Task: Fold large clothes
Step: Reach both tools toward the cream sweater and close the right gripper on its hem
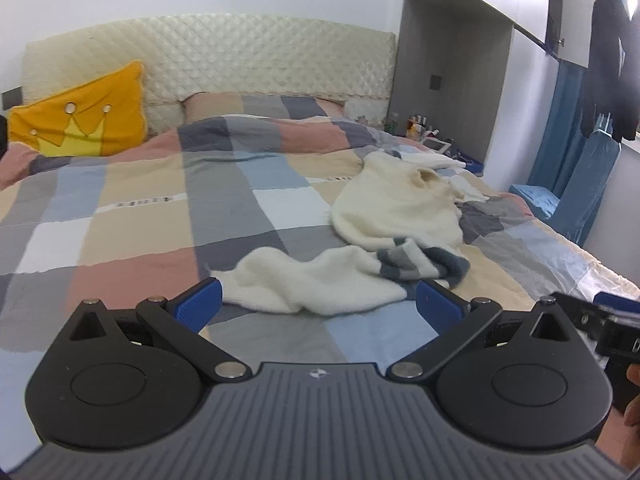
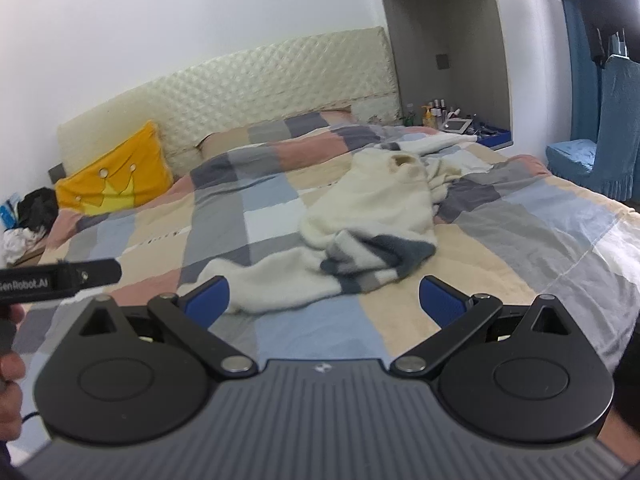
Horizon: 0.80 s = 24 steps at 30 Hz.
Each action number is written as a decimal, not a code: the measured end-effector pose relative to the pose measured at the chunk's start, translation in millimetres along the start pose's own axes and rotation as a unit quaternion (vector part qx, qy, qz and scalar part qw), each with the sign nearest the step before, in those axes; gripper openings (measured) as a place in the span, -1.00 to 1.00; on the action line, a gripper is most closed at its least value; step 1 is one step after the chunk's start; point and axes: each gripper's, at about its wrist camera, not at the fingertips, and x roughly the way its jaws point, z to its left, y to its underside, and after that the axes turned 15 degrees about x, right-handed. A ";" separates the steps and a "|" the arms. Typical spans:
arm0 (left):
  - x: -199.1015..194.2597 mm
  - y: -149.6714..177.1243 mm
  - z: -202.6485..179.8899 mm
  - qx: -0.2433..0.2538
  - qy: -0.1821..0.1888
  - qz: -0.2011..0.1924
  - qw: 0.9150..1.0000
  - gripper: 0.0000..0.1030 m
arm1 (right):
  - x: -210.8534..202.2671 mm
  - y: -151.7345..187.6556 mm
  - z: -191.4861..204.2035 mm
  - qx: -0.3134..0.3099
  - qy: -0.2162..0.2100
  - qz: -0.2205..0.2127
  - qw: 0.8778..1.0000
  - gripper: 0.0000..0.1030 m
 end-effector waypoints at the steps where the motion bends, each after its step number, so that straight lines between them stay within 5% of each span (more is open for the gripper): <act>1: 10.5 -1.1 0.0 -0.001 0.004 0.002 1.000 1.00 | 7.4 -3.0 -4.2 0.006 -0.002 0.001 1.000 1.00; 15: 164.7 13.5 39.6 0.001 0.029 0.045 0.999 1.00 | 142.7 -31.1 -53.0 0.046 0.020 0.020 0.999 0.86; 24: 249.7 10.0 75.0 -0.003 0.053 0.035 0.998 1.00 | 251.5 -69.4 -75.7 0.056 0.046 0.014 0.997 0.71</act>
